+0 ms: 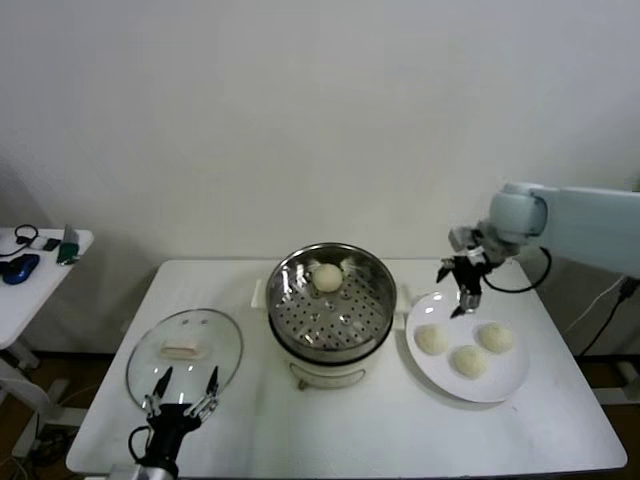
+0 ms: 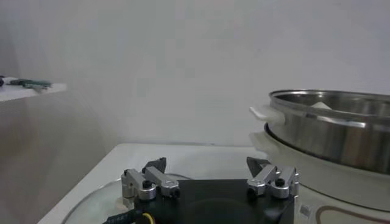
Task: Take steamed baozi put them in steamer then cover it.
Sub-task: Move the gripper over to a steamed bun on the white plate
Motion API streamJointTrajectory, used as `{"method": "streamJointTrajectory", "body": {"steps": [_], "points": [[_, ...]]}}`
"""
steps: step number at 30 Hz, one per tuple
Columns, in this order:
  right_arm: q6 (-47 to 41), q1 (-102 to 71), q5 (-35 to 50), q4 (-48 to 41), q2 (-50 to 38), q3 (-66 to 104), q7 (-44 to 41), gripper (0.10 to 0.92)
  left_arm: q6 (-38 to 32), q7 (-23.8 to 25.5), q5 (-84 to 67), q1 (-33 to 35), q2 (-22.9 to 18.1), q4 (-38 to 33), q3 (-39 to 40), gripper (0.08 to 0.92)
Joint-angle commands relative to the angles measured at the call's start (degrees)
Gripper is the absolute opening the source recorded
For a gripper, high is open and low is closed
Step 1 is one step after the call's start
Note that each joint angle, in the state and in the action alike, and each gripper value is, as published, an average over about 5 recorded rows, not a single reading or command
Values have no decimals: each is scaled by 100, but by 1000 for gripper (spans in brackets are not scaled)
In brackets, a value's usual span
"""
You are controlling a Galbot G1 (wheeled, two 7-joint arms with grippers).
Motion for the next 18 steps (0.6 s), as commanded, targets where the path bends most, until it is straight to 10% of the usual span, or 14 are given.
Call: {"method": "streamJointTrajectory", "body": {"steps": [1, 18], "points": [[-795, -1199, -346, -130, -110, 573, 310, 823, -14, 2, 14, -16, -13, 26, 1, 823], [-604, -2573, -1155, -1099, 207, 1887, 448, 823, -19, -1, 25, -9, -48, 58, 50, 823]]}}
